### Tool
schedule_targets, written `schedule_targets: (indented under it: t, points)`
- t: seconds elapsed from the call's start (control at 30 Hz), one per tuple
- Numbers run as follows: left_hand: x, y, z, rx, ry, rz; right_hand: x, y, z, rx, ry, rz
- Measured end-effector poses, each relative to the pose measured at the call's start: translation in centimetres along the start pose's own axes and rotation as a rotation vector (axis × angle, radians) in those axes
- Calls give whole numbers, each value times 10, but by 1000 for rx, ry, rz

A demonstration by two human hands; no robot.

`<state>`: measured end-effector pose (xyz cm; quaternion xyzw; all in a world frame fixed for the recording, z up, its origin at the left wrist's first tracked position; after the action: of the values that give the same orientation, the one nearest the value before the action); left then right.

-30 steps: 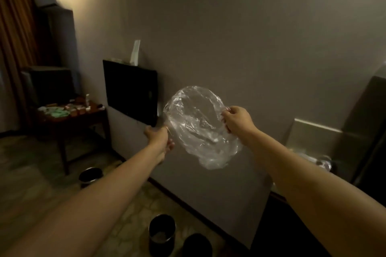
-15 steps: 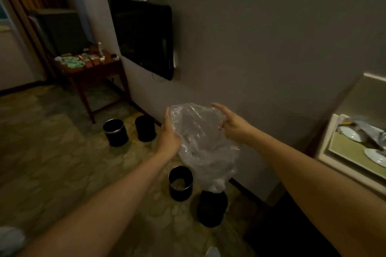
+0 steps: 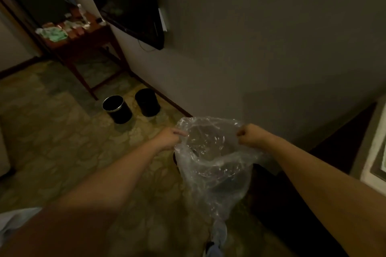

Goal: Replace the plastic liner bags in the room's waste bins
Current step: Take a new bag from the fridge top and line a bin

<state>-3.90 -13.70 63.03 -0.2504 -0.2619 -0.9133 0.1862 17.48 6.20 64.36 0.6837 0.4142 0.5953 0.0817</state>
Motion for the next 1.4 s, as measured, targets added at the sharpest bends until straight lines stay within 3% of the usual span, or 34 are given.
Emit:
schedule_targets:
  t: [0.1,0.27,0.47,0.57,0.63,0.73,0.87,0.93,1.0,1.03,1.07,1.13,1.17,1.23,1.33,1.4]
  points:
    - [-5,-14,-4,90,47,-22,6,-18,18,-68,-17,46]
    - [-17,-36,1,-36,-259,-212,2,-37,38,-132,-53,71]
    - [-38,-46,-9,98,-380,-395,-34,-53,54,-156,121,-128]
    - [-27,-72,10,146,-297,-494,-22,-57,50,-257,-69,-255]
    - [-7,-99,40,113,-167,-436,13,-60,38,-319,-224,-232]
    - [43,-145,132,-129,17,-126,117,-51,-11,-209,-440,86]
    - [130,-149,281,-653,81,255,260,19,-95,57,-447,768]
    - [158,-131,318,-938,7,366,286,53,-125,149,-399,1036]
    - [157,-123,312,-1075,-108,416,276,60,-136,156,-253,1221]
    - [138,-135,288,-1048,-241,367,254,39,-129,84,-147,1195]
    - [108,-152,260,-972,-441,225,219,5,-115,-42,-95,1030]
    - [38,-174,159,-646,-906,-298,111,-53,-78,-273,-211,447]
    - [19,-169,110,-520,-999,-490,60,-60,-67,-347,-316,208]
    - [2,-161,50,-431,-974,-601,-14,-59,-52,-447,-385,-11]
    - [-21,-156,-7,-381,-897,-726,-90,-51,-38,-471,-106,-246]
    - [-30,-153,-18,-376,-810,-761,-112,-47,-35,-460,-64,-337]
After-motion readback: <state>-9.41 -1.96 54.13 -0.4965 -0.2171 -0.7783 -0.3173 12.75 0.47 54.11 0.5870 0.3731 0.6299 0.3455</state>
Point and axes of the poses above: each hand's wrist, its own y-axis away from the middle knuckle, its own x-axis out of the back of the hand, z = x × y, the point moved 8 cm from there along -y, towards the middle knuckle, and after that the axes turned 13 degrees about -x, right-handed, at the moved point
